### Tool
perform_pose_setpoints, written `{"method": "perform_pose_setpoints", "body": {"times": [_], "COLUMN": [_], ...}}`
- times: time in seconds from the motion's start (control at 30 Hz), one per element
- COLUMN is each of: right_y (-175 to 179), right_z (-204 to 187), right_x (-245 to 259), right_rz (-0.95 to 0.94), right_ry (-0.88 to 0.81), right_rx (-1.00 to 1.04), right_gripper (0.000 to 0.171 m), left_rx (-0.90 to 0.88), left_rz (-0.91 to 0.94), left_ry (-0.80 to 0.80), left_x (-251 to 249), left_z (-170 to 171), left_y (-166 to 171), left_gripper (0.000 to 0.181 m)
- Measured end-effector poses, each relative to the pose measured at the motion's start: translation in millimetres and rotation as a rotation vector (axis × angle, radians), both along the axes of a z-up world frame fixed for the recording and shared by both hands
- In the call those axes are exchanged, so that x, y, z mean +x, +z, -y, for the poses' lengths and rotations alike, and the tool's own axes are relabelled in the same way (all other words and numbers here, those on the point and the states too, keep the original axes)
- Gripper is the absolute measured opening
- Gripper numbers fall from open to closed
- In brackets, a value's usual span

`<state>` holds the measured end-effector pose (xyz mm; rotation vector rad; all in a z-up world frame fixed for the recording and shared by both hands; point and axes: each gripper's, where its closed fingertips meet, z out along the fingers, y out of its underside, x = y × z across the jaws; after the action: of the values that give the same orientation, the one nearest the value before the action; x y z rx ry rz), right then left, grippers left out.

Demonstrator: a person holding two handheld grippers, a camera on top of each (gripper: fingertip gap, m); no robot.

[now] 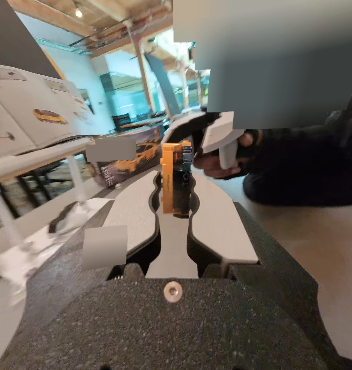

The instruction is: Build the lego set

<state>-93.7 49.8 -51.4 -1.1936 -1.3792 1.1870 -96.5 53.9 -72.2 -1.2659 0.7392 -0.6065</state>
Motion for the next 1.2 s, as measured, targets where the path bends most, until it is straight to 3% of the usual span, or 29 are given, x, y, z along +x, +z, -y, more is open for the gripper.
{"method": "perform_pose_setpoints", "body": {"times": [0.13, 0.4, 0.6, 1.2], "right_y": [6.0, 6.8, 6.5, 8.4], "right_z": [9.0, 23.5, 30.0, 33.1], "right_x": [2.2, 1.7, 0.5, 0.7], "right_rz": [-0.023, -0.038, -0.041, -0.076], "right_ry": [0.016, 0.055, 0.06, 0.053], "right_rx": [0.053, 0.096, 0.136, 0.163], "right_gripper": [0.038, 0.037, 0.029, 0.029], "left_rx": [-0.027, 0.017, 0.07, 0.163], "left_rz": [0.131, 0.084, 0.019, -0.083], "left_ry": [-0.144, -0.206, -0.187, -0.12], "left_x": [3.3, 14.6, 19.3, 19.9], "left_z": [12.4, 22.5, 24.5, 24.8], "left_y": [10.4, 7.6, 5.5, 6.6], "left_gripper": [0.026, 0.026, 0.026, 0.026]}}
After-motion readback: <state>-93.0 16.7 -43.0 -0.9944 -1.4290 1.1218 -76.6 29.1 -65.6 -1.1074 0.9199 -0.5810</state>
